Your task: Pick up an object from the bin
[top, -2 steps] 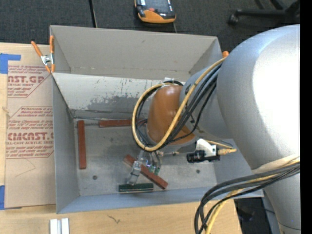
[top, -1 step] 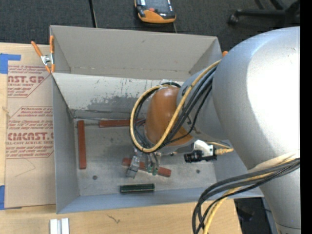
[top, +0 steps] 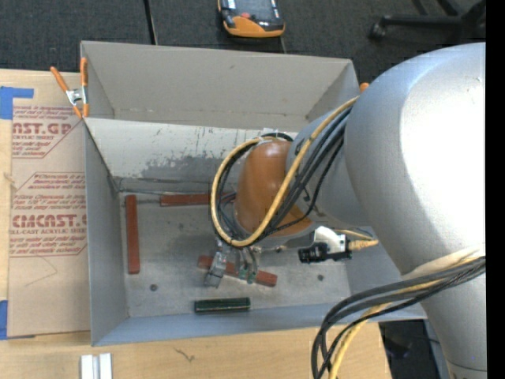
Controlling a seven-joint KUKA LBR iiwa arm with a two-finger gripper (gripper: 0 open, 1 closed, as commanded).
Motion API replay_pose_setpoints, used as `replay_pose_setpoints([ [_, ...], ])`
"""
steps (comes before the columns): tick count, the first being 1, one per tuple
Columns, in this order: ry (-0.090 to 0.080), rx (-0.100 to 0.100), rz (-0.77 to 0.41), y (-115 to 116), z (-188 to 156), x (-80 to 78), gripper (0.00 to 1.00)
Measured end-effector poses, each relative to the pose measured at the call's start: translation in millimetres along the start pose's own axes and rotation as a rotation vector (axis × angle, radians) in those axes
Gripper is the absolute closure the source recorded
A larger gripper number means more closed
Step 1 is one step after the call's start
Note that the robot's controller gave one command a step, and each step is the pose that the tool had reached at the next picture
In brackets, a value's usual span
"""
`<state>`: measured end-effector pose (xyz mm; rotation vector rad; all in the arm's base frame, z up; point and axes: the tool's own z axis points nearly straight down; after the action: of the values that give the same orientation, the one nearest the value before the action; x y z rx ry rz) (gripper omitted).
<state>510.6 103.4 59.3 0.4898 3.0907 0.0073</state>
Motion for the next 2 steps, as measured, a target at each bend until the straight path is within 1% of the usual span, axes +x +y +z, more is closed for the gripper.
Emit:
replay_pose_setpoints([
  [1,0.002,0.001,-0.001,0,-3,0.2,1.00],
  [2,0.007,0.003,-0.001,0,-14,1.2,1.00],
])
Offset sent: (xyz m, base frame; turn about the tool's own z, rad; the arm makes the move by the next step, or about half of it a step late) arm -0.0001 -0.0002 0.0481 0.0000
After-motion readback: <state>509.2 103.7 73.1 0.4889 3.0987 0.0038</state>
